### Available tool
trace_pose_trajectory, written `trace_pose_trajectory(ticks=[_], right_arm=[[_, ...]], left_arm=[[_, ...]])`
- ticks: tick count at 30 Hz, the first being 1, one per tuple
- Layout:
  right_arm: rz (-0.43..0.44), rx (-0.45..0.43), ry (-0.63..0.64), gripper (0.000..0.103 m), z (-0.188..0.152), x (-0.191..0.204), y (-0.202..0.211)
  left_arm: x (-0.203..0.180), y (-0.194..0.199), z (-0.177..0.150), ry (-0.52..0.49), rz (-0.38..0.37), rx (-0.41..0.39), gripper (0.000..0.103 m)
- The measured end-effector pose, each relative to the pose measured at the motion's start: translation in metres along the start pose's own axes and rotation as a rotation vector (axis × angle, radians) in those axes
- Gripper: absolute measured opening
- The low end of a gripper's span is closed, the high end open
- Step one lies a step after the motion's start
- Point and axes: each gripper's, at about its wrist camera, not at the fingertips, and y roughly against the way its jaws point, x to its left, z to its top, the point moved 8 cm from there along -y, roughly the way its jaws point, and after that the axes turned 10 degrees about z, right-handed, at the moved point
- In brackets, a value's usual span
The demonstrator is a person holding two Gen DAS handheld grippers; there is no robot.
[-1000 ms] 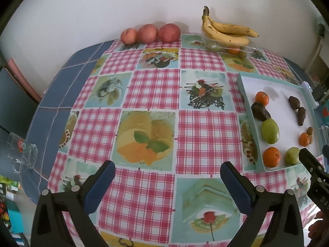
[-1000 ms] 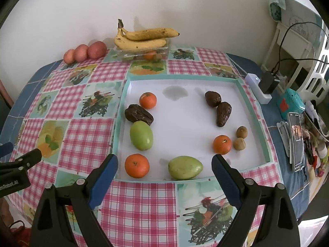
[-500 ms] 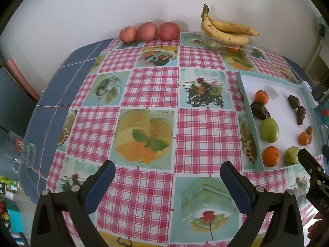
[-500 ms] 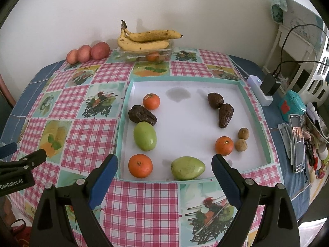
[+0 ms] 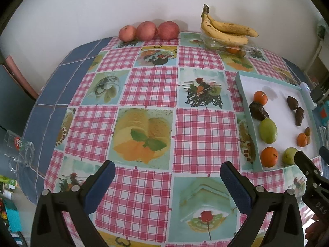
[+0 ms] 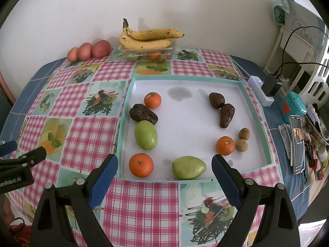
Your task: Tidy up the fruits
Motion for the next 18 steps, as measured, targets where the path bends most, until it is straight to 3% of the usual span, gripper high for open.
trace_pose_trajectory(ticks=[18], right_arm=[[0.000, 0.002, 0.006, 0.093, -0.0002, 0.0014, -0.0004]], left_arm=[[-0.0018, 0.0004, -0.0012, 0.011, -0.020, 0.009, 0.103]])
